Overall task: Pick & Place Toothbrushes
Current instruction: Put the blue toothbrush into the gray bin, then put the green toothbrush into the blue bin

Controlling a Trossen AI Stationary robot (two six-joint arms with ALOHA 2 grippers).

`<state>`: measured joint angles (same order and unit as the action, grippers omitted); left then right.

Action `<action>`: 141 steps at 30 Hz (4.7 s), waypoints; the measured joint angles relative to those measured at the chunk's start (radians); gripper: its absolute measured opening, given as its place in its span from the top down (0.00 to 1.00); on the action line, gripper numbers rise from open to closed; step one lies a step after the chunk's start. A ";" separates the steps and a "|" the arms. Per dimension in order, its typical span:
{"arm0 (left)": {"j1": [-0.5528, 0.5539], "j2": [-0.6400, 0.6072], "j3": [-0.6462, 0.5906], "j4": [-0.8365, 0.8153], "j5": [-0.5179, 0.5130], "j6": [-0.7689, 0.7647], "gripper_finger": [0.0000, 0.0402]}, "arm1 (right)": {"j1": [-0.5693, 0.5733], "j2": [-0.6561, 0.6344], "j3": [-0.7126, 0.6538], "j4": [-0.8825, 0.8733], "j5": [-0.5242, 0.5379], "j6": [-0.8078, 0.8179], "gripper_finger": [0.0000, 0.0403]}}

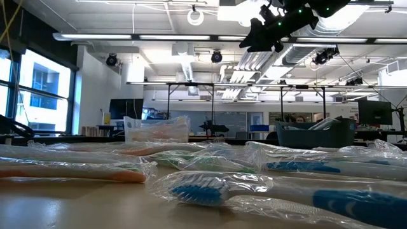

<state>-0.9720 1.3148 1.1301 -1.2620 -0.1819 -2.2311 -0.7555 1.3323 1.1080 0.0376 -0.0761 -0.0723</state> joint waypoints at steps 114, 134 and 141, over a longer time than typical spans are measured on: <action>1.312 -0.132 0.062 0.175 -0.102 1.834 0.97 | 0.001 0.000 0.000 -0.378 0.029 0.000 0.34; 1.590 -0.281 -0.041 0.603 0.090 2.175 1.00 | 0.114 0.000 0.000 -0.371 -0.037 0.050 0.34; 1.587 -0.409 -0.252 0.795 0.124 2.145 1.00 | 0.123 0.000 0.000 -0.354 -0.035 0.052 0.34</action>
<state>0.6153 0.9054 0.8785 -0.4669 -0.0574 -0.0864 -0.6327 1.3323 1.1080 -0.3160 -0.1112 -0.0208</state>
